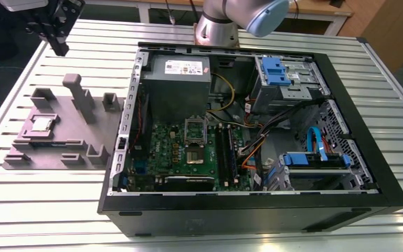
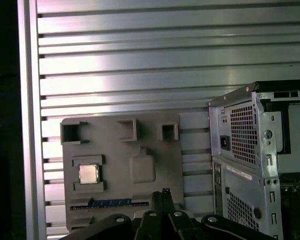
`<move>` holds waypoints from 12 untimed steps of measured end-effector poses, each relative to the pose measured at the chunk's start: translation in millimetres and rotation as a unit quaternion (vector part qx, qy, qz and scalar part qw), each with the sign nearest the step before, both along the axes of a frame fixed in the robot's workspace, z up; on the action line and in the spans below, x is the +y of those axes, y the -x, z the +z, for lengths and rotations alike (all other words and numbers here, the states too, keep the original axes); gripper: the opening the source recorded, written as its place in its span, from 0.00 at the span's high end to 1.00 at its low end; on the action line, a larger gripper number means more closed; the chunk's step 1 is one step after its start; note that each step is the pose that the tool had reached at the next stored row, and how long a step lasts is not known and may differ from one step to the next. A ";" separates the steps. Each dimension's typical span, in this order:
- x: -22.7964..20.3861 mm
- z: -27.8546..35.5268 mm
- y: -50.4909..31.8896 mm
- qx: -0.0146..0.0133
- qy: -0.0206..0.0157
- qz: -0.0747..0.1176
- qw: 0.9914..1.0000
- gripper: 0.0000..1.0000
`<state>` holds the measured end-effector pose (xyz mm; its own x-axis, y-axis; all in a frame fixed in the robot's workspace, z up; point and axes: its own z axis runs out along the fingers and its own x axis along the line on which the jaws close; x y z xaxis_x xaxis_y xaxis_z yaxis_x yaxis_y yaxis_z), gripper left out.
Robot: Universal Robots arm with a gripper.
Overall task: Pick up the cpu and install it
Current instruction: 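Reach for the cpu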
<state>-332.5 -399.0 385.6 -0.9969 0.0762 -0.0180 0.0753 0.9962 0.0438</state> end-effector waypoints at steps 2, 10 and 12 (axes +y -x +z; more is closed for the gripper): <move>0.0 -0.3 4.6 0.000 0.000 0.000 1.000 0.90; 0.1 -5.2 30.3 0.002 0.000 0.001 1.000 0.90; 0.4 -7.1 39.6 0.002 0.000 0.001 1.000 0.90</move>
<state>-372.1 -398.5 378.4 -0.9971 0.0752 -0.0133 0.0745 0.9963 0.0436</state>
